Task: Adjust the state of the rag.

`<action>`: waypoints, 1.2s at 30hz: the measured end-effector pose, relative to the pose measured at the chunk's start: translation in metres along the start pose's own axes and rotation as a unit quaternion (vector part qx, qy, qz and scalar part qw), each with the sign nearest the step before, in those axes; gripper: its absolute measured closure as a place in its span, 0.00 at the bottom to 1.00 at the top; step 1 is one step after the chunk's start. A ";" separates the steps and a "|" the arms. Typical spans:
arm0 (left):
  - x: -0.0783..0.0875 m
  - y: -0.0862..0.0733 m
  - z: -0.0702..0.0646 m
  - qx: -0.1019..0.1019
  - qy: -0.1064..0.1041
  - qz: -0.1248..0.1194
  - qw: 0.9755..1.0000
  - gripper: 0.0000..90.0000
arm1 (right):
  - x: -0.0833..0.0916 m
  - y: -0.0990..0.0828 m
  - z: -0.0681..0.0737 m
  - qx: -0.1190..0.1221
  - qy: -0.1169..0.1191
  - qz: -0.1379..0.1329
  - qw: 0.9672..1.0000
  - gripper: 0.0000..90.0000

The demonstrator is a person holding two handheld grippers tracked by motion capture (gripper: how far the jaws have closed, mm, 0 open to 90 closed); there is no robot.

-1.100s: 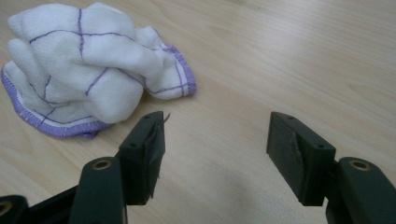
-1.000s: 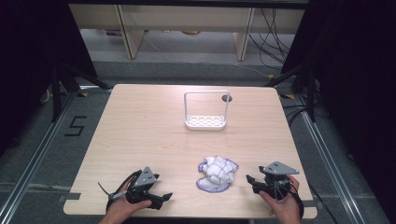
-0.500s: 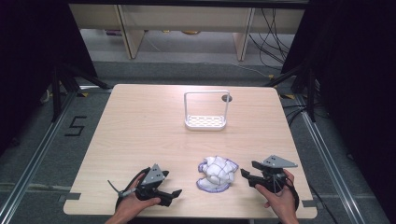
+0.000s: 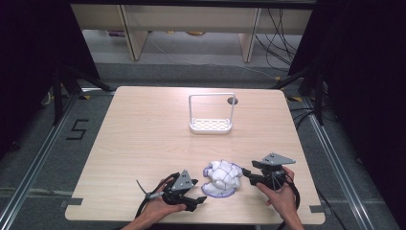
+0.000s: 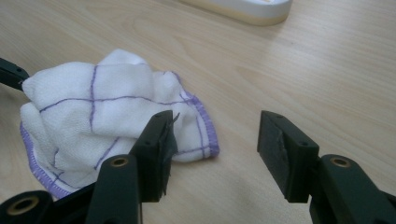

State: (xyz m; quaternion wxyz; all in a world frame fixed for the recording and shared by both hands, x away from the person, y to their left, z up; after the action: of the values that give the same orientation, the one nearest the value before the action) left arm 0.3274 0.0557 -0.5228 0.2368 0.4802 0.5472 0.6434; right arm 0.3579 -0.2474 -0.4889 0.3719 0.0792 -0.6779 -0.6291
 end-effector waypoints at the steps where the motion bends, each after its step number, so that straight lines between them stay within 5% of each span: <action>1: -0.003 0.002 0.001 -0.002 -0.001 0.000 1.000 0.43 | -0.001 0.000 0.000 -0.001 -0.002 0.002 1.000 0.52; 4: -0.009 0.005 0.002 0.007 -0.010 0.007 1.000 0.49 | -0.005 -0.001 -0.001 -0.005 -0.001 0.012 1.000 0.53; 10: -0.021 0.004 -0.002 -0.010 -0.010 0.028 0.999 0.57 | -0.015 0.000 -0.001 0.002 0.012 0.029 1.000 0.57; 11: -0.022 0.004 -0.002 -0.018 -0.012 0.025 0.999 0.60 | -0.018 -0.001 -0.001 0.019 0.003 0.029 0.999 0.58; 13: -0.024 0.005 -0.001 -0.013 -0.019 0.023 0.999 0.68 | -0.021 -0.001 0.001 0.012 -0.002 0.045 0.999 0.61; 17: -0.024 0.006 0.001 -0.031 -0.015 0.029 0.999 0.86 | -0.030 -0.002 -0.002 0.023 0.001 0.054 0.998 0.67; 21: -0.023 0.007 0.001 -0.031 -0.022 0.020 0.999 0.90 | -0.040 -0.005 -0.002 0.022 0.016 0.078 0.997 0.81; 27: -0.016 0.010 0.003 -0.024 -0.028 0.015 0.999 0.92 | -0.039 -0.007 -0.003 -0.002 0.033 0.070 0.997 0.95; 33: 0.003 0.013 0.008 -0.027 -0.028 0.003 0.999 0.93 | -0.026 0.007 -0.006 0.037 0.028 0.039 0.998 0.98; 36: 0.019 0.013 0.010 -0.020 -0.021 -0.004 1.000 0.93 | -0.014 0.020 -0.007 0.038 0.016 0.024 0.999 0.98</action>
State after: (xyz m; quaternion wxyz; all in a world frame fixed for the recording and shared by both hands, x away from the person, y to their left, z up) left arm 0.3314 0.0725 -0.5044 0.2605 0.4869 0.5311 0.6427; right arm 0.3791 -0.2414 -0.4767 0.3944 0.0869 -0.6968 -0.5928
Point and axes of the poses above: each handheld gripper's, and its own axes: x roughly backward along the jaws, y roughly out of its top, z roughly to its left, the point moved 1 cm from there along -x, roughly forward along the jaws, and after that the axes turned 15 degrees about -z, right-handed, at the moved point
